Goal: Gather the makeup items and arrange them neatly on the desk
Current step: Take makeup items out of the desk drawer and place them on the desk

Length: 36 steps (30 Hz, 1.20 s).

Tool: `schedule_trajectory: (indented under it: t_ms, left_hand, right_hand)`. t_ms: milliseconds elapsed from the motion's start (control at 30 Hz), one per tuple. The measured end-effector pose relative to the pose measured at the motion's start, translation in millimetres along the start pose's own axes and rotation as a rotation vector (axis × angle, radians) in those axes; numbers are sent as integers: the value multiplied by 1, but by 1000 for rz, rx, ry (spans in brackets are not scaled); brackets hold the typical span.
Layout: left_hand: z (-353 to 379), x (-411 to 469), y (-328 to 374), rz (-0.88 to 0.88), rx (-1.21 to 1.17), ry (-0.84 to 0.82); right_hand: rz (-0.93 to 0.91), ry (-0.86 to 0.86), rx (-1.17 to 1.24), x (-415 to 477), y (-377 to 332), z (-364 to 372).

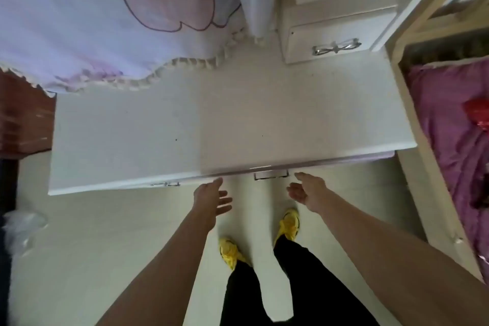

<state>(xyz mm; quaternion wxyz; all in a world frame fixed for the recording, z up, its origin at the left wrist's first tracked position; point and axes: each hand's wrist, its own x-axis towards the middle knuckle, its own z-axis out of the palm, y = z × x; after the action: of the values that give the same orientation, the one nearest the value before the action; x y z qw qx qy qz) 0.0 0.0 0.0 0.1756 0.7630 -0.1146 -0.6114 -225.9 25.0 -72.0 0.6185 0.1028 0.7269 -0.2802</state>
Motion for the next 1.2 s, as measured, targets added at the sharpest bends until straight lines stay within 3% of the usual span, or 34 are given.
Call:
schedule_trajectory:
  t_ms: [167,533,1200]
  left_hand:
    - [12,23,3,-10,-38,41]
    - [17,51,-3,-2,-89,50]
    - [-14,36,-68,-127,-314,111]
  right_hand:
    - [15,-65,-114,20,-4,25]
    - [-25,-31,-314,37,6,38]
    - [19,-3,-319,15,92,-2]
